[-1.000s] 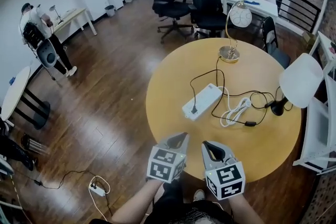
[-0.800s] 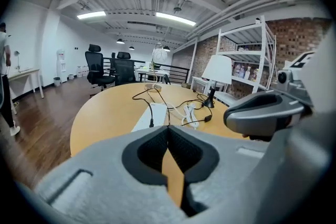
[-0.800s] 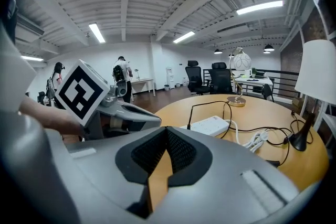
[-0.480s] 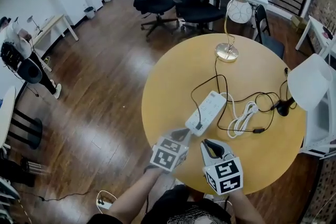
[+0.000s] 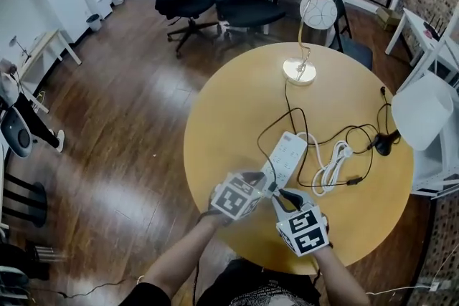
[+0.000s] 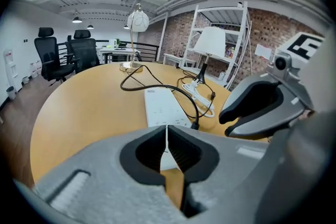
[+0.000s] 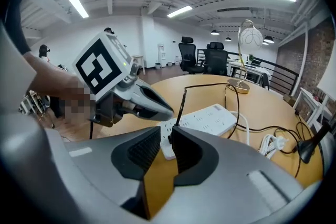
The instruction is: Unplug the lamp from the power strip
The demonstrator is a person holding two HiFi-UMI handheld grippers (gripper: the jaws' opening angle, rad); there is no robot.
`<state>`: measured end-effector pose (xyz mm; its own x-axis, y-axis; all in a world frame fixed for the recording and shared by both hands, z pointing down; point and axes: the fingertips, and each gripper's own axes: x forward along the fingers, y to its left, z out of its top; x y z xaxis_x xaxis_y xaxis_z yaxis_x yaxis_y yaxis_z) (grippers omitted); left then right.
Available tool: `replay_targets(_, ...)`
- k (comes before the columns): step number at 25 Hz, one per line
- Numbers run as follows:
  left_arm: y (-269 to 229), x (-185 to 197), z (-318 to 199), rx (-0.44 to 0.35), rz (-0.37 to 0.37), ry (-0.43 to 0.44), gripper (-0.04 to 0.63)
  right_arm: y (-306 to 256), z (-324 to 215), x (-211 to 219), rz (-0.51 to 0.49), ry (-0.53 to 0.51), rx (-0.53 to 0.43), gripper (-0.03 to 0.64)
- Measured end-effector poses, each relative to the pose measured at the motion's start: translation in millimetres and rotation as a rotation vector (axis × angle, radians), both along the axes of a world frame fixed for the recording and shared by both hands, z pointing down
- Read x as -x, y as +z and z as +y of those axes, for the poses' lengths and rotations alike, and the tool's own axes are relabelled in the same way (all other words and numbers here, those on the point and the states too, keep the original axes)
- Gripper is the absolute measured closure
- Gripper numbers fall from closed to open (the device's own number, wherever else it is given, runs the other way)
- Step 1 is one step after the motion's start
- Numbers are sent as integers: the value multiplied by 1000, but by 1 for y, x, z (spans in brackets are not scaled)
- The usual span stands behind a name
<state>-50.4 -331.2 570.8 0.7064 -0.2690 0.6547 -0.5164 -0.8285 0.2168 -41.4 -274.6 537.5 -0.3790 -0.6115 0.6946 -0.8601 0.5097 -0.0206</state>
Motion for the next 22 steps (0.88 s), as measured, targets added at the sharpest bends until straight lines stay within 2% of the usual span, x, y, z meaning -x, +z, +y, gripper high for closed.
replay_targets(6,8,-17,-17,-3,2,136,591,18,-13,0,66,-43,55,527)
replay_targets(14,20,-36,-27,3,-46,303,592,34,-28,1,105,-107,97,512)
replay_targets(22,22,-37,-27,88,-69,362,594,38,-31,8,103,-191,115,529)
